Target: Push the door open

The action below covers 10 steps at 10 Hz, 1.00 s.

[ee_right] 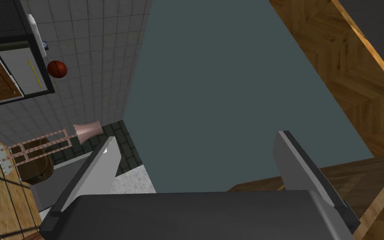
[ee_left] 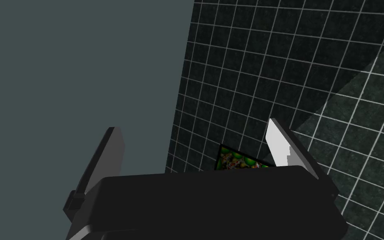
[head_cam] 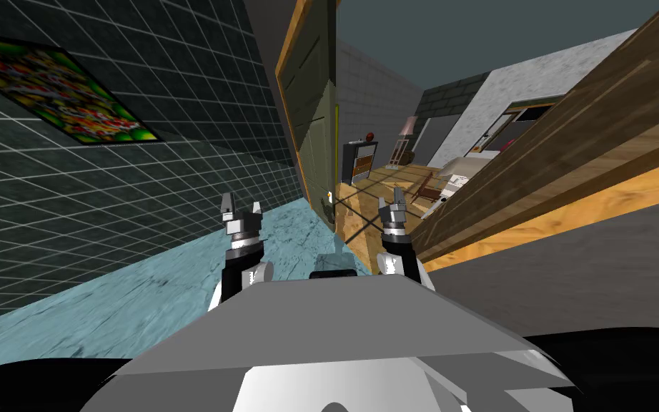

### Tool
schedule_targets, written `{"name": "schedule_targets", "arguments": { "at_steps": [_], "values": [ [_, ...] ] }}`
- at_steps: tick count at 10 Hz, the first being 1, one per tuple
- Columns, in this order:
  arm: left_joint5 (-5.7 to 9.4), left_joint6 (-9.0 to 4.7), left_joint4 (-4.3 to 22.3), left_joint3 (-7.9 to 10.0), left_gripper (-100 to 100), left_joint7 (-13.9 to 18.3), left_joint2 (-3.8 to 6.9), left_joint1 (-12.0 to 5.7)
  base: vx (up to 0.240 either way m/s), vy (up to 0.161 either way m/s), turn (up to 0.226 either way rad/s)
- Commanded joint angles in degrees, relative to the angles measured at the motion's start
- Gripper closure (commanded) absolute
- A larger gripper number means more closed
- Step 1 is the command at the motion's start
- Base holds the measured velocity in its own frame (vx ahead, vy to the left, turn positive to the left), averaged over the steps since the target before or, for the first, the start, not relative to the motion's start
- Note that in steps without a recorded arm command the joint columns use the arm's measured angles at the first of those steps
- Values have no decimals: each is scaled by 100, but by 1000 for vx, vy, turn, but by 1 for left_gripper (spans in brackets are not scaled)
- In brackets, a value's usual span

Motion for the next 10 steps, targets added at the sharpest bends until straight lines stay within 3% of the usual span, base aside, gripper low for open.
{"name": "schedule_targets", "arguments": {
  "at_steps": [1,10],
  "values": [
    [-8,-50,201,-69,-100,0,59,-59,186,-8,-68],
    [-53,-320,1300,-447,-100,-2,294,-380,98,52,-86]
  ]
}}
